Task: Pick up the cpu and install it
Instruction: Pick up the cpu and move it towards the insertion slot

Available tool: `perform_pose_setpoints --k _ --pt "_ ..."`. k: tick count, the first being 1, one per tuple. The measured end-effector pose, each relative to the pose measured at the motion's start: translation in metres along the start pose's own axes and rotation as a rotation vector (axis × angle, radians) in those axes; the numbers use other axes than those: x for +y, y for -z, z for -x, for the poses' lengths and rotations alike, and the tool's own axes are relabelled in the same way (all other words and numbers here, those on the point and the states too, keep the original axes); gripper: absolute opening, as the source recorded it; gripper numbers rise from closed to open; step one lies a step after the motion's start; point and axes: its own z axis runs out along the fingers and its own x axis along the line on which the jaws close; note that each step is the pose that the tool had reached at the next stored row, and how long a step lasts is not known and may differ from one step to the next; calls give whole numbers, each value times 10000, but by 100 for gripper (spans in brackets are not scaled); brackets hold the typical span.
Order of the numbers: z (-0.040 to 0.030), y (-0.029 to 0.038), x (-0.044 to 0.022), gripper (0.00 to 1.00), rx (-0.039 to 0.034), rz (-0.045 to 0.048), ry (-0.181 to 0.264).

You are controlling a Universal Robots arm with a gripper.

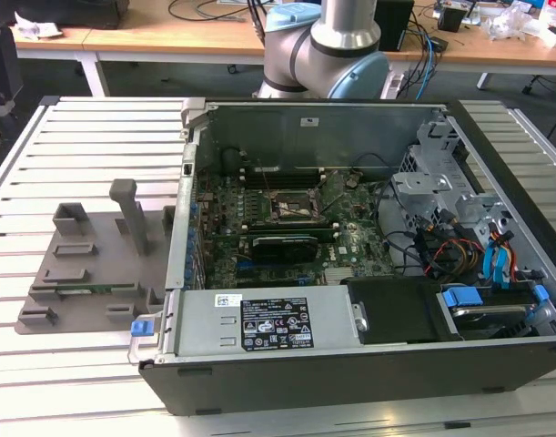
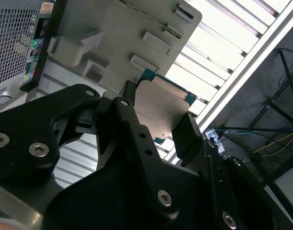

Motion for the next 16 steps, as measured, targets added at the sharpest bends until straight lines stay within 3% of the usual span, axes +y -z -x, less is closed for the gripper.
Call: perform_pose_setpoints --k 2,7,16 --pt "3 89 -2 55 0 0 0" --pt "7 224 -4 55 0 0 0" --pt "20 614 -7 55 1 0 -1"
